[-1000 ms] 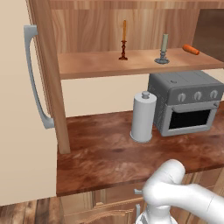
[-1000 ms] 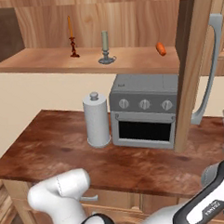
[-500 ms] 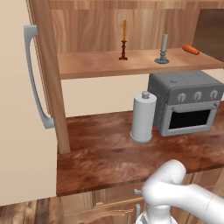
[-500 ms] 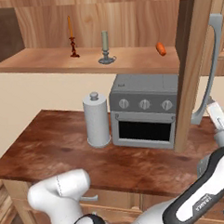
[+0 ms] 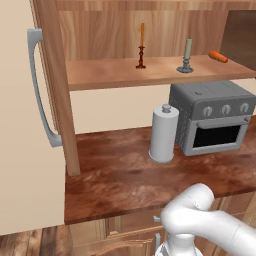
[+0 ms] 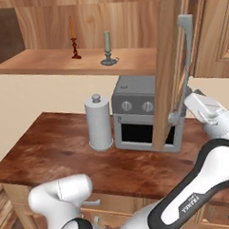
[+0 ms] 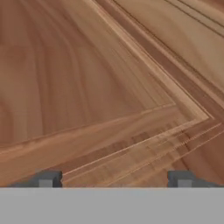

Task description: Pick the candle and candle from the dining table and place them in the open cabinet. Close the cabinet after placing the objects.

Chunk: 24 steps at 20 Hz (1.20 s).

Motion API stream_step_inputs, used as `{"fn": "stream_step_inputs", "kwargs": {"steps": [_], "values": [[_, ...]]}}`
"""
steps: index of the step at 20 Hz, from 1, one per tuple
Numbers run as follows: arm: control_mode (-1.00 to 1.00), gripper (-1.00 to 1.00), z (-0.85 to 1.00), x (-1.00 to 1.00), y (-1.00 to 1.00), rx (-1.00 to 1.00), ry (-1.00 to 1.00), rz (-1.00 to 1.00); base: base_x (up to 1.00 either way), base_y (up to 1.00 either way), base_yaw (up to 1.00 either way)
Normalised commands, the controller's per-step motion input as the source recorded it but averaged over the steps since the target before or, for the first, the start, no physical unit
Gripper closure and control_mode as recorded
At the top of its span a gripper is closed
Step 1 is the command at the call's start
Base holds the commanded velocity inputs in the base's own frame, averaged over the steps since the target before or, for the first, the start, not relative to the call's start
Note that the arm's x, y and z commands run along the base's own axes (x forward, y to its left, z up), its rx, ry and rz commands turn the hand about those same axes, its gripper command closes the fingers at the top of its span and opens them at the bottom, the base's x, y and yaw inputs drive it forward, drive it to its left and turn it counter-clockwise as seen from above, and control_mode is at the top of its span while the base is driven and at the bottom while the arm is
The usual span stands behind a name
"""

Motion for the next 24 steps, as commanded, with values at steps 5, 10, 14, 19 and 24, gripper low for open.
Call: {"fn": "stream_step_inputs", "kwargs": {"steps": [5,10,14,19,24], "values": [[-1.0,-1.0,0.24,-0.16,0.91,-0.2,0.0,0.0,0.0,0.0,0.0],[-1.0,-1.0,0.0,0.01,1.0,-0.17,0.09,-0.14,0.0,0.0,0.0],[-1.0,-1.0,0.0,0.14,1.0,-0.16,0.06,-0.22,0.0,0.0,0.0],[-1.0,-1.0,0.0,0.16,1.0,-0.14,0.06,-0.28,0.0,0.0,0.0],[-1.0,-1.0,0.21,0.17,1.0,-0.14,0.07,-0.32,0.0,0.0,0.0]]}}
